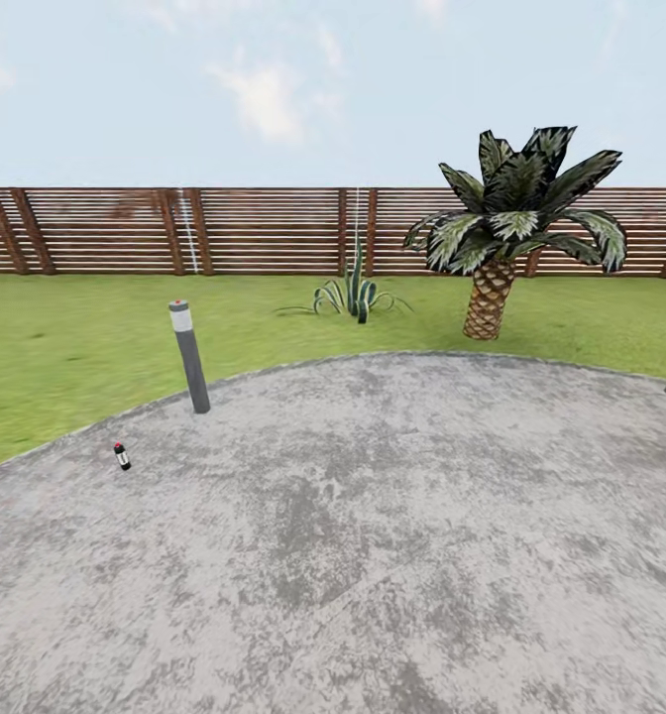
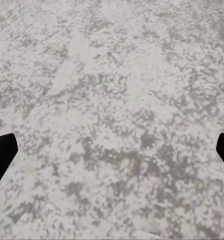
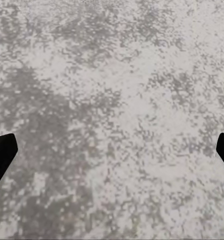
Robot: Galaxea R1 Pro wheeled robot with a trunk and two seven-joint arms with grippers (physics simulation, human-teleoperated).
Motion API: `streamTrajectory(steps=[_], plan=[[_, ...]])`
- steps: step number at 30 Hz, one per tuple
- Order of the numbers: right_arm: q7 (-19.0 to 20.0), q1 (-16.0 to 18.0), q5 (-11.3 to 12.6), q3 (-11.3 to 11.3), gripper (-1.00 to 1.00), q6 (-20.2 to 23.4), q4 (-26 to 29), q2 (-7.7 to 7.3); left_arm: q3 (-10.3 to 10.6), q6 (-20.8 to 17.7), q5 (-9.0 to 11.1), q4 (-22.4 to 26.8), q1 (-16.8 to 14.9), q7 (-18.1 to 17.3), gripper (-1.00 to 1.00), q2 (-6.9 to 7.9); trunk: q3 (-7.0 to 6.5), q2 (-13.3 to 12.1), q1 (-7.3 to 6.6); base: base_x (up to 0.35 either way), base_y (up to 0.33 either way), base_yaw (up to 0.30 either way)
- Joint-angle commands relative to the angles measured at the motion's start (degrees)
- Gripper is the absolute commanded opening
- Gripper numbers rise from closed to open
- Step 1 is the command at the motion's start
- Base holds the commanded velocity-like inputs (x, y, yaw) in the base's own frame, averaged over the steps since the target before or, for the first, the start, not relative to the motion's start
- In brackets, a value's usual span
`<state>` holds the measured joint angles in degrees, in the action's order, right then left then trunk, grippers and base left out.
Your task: Pick up the pesticide atomizer in the garden and spray insectifuge to fully cover both potted plants in the garden.
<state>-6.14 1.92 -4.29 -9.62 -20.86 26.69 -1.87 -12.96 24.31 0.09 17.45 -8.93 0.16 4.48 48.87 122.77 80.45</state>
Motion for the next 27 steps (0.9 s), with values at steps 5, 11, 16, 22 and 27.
streamTrajectory(steps=[5, 11, 16, 22, 27], plan=[[-0.2, 0.1, -0.5, -0.1, 1.00, -0.1, -0.1, 0.02, -0.1, 0.2, 0.0, 0.0, 0.0, 0.0, 1.00, 0.00, 0.05, 0.0, 0.02, 0.333, -0.032, 0.000], [-0.2, 0.1, -0.4, -0.1, 1.00, -0.1, 0.0, 0.04, 0.0, 0.2, 0.0, 0.0, 0.0, 0.0, 1.00, 0.00, 0.05, 0.0, 0.02, 0.339, 0.000, 0.059], [-0.2, 0.1, -0.4, -0.1, 1.00, -0.1, 0.0, 0.18, -0.1, 0.2, 0.0, 0.0, 0.0, 0.0, 1.00, 0.00, 0.05, 0.0, 0.02, 0.339, 0.000, 0.250], [-0.2, 0.1, -0.4, -0.1, 1.00, -0.1, 0.0, 0.20, -0.1, 0.2, 0.0, 0.0, 0.0, 0.0, 1.00, 0.00, 0.05, 0.0, 0.02, 0.339, 0.000, 0.276], [-0.2, 0.1, -0.4, -0.1, 1.00, -0.1, 0.0, 0.20, -0.1, 0.2, 0.0, 0.0, 0.0, 0.0, 1.00, 0.00, 0.05, 0.0, 0.02, 0.339, 0.000, 0.279]])
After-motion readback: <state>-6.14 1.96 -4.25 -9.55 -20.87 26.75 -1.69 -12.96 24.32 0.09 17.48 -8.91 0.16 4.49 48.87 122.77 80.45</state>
